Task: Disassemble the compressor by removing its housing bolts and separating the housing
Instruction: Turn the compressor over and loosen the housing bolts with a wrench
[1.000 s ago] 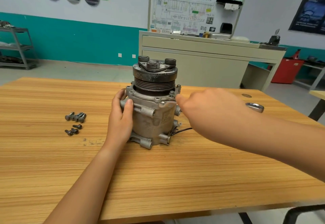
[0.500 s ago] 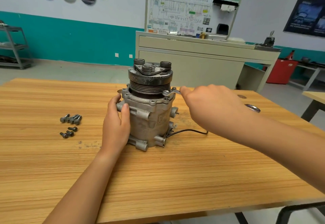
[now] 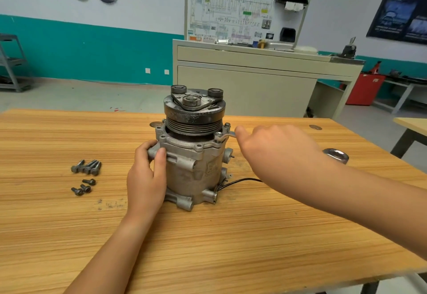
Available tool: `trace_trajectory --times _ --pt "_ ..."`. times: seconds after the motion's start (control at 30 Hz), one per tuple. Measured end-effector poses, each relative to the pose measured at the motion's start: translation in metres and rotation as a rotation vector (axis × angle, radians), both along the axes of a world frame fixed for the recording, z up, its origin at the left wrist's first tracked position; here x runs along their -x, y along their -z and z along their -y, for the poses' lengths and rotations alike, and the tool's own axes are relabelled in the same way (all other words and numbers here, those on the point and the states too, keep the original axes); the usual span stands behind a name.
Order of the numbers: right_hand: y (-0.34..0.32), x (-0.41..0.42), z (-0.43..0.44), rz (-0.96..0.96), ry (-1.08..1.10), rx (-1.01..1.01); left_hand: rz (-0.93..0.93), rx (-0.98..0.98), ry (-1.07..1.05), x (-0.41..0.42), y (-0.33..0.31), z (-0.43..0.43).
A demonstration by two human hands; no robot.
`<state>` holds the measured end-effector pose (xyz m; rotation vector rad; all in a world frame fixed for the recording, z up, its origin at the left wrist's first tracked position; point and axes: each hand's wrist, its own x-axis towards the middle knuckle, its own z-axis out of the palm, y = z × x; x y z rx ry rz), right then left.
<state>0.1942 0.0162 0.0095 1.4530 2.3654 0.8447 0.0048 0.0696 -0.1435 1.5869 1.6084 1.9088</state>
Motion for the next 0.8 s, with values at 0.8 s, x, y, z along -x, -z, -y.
trace_trajectory --times 0.8 --pt "0.057 -0.038 -0.125 -0.532 -0.717 -0.451 0.077 -0.087 0.055 -0.014 0.004 0.006"
